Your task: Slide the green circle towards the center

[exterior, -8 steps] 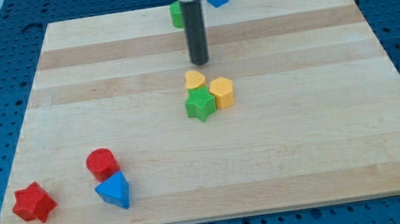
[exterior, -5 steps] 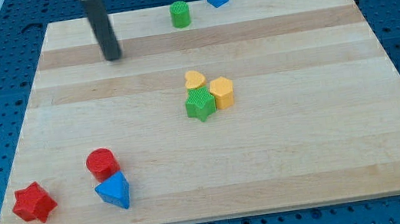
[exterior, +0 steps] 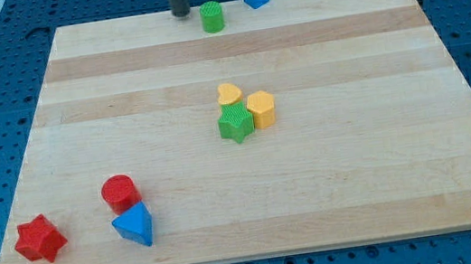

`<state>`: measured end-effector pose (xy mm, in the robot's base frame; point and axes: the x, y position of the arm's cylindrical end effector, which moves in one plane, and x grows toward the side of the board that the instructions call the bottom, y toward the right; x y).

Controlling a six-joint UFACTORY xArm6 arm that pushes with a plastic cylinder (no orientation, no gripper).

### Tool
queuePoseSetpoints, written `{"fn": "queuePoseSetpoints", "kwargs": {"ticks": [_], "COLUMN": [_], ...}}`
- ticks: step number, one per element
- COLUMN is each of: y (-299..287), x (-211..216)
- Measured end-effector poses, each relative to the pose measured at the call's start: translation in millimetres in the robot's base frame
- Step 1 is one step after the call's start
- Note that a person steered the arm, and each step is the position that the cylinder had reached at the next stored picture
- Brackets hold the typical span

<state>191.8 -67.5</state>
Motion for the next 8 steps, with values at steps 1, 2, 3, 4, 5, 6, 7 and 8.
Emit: {"fn": "queuePoseSetpoints", "kwargs": {"ticks": [1,2,3,4,5,6,7,8], "y": [16,23,34,26,29,48,61,65], "x": [6,36,58,51,46,63,107,139]}}
